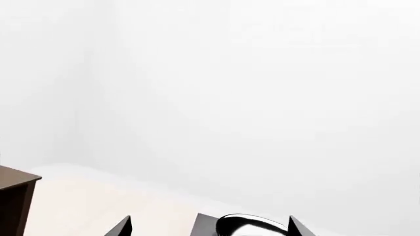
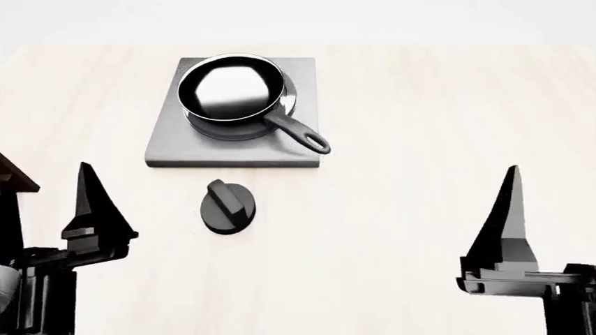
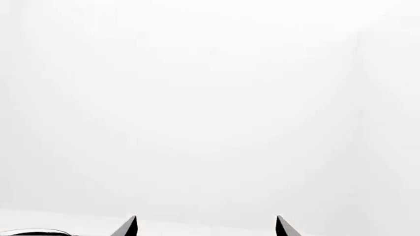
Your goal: Turn on the stove and put the frying pan on it.
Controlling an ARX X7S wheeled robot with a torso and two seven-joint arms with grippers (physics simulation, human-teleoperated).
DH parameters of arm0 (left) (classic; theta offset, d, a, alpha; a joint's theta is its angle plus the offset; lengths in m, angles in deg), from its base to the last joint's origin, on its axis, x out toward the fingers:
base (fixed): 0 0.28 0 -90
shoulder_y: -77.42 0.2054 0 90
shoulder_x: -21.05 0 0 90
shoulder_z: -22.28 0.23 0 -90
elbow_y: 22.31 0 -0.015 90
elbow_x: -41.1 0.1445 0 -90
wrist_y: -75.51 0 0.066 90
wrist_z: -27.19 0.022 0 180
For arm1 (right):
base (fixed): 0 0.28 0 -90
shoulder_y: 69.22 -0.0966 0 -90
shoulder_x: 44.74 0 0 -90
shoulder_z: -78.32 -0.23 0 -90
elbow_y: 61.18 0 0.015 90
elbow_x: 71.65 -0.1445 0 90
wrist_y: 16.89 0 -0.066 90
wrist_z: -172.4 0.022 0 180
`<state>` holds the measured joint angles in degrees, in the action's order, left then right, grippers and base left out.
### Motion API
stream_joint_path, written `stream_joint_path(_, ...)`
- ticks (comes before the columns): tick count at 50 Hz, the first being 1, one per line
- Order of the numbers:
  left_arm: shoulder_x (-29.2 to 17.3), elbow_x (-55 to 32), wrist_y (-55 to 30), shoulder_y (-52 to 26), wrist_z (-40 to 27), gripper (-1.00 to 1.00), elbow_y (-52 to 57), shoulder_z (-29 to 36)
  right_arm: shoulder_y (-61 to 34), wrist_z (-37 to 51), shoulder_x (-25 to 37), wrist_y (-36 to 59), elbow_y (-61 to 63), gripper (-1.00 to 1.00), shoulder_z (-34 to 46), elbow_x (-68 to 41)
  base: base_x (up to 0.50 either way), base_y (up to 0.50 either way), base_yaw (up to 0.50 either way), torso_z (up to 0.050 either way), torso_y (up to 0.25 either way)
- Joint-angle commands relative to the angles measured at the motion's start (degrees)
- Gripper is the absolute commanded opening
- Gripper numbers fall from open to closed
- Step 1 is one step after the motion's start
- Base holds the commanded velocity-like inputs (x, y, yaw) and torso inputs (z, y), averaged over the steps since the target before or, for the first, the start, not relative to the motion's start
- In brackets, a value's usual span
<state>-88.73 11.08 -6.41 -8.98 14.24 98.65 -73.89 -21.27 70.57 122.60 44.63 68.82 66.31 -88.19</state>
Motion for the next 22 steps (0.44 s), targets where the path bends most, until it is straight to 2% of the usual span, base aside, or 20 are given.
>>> stream_joint_path(1,1.4,-0.8,8.9,2.9,3.0,1.00,1.5,-3.1,15.7,11.8,5.1,-3.1,3.4,1.00,-11.8,13.6,0.00,0.00,0.00,0.000,0.000)
stream_joint_path(4,2.0,-2.2,11.6,3.6,4.0,1.00,1.7,-4.1,39.8,11.8,3.3,-3.1,3.8,1.00,-36.3,17.0,0.00,0.00,0.00,0.000,0.000)
stream_joint_path(5,2.4,-2.2,13.1,3.9,4.5,1.00,1.9,-4.5,47.7,11.8,3.3,-7.2,3.4,1.00,-44.4,18.9,0.00,0.00,0.00,0.000,0.000)
stream_joint_path(9,4.0,1.7,17.6,4.6,6.7,1.00,1.0,-4.5,67.1,11.7,1.5,-17.4,2.0,1.00,-64.9,19.4,0.00,0.00,0.00,0.000,0.000)
stream_joint_path(10,4.1,2.0,18.1,4.7,6.9,1.00,0.9,-4.5,71.0,11.6,0.8,-17.3,2.1,1.00,-69.3,19.6,0.00,0.00,0.00,0.000,0.000)
stream_joint_path(14,3.9,-0.6,19.4,5.1,7.0,1.00,1.8,-5.3,77.1,10.5,-3.6,-11.2,4.5,1.00,-76.7,23.9,0.00,0.00,0.00,0.000,0.000)
stream_joint_path(17,4.1,-1.2,20.1,5.1,6.8,1.00,2.0,-5.9,81.5,10.4,-7.0,-13.1,4.6,1.00,-83.1,24.7,0.00,0.00,0.00,0.000,0.000)
stream_joint_path(22,4.3,-2.0,20.8,5.1,6.5,1.00,2.1,-6.4,82.7,9.0,-10.3,-13.3,4.6,1.00,-86.0,24.9,0.00,0.00,0.00,0.000,0.000)
